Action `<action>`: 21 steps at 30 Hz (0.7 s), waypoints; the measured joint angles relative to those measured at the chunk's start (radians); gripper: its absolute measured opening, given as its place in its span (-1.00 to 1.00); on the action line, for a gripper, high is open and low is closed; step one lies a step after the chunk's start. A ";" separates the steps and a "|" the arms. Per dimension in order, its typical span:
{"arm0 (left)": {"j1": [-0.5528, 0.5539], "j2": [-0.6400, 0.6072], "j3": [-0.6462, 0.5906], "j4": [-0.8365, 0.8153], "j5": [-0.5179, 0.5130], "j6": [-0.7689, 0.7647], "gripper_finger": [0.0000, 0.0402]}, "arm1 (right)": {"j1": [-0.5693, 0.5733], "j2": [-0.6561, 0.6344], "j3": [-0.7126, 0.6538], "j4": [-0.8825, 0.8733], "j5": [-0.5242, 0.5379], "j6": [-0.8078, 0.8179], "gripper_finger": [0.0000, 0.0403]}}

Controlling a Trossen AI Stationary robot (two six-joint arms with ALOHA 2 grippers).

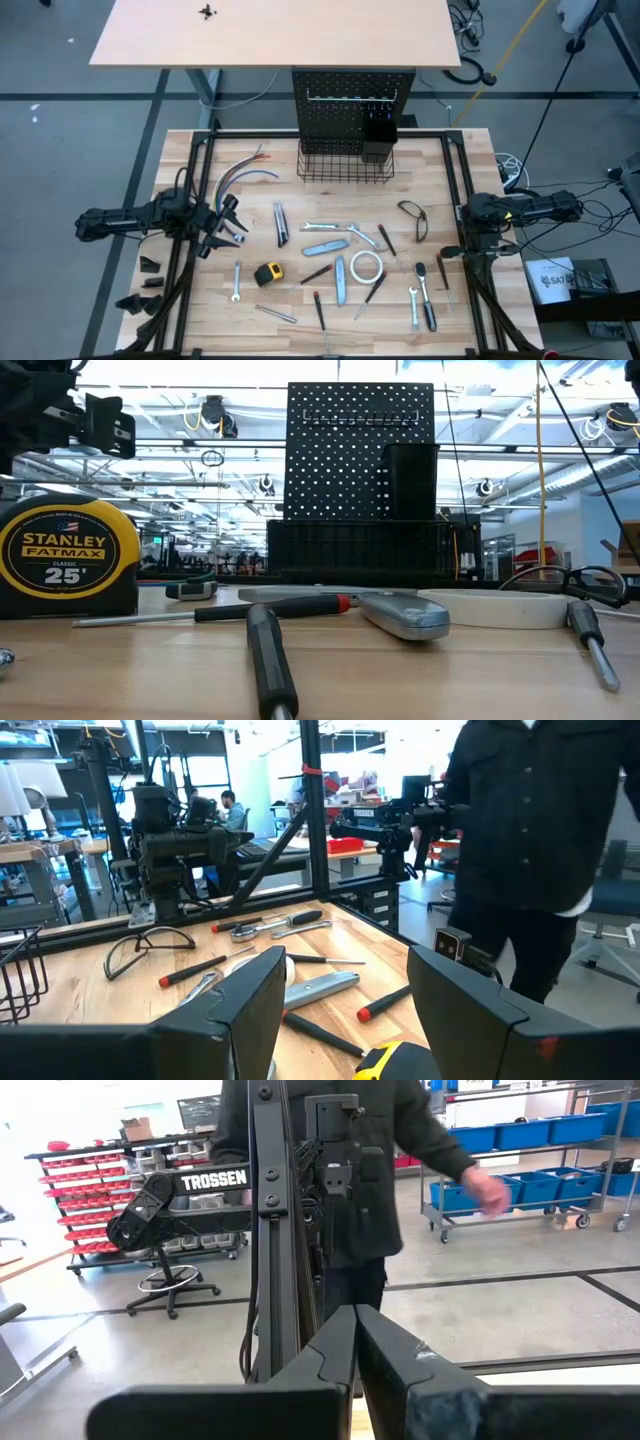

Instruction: Hang tools onto peg board

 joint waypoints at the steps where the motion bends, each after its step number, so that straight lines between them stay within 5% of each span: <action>1: 0.000 0.000 0.000 0.000 0.000 0.000 0.07 | 0.000 0.000 0.000 0.000 0.000 0.000 -0.95; 7: 0.000 0.000 0.000 0.000 0.000 0.000 0.07 | 0.000 0.000 0.000 0.000 0.000 -0.027 -0.95; 13: 0.000 0.000 0.000 0.000 0.000 0.000 0.07 | -0.005 0.000 0.000 0.001 0.120 -0.319 -0.95; 21: 0.000 0.000 0.000 0.000 0.000 0.000 0.07 | -0.005 0.000 0.000 0.001 0.196 -0.246 -0.95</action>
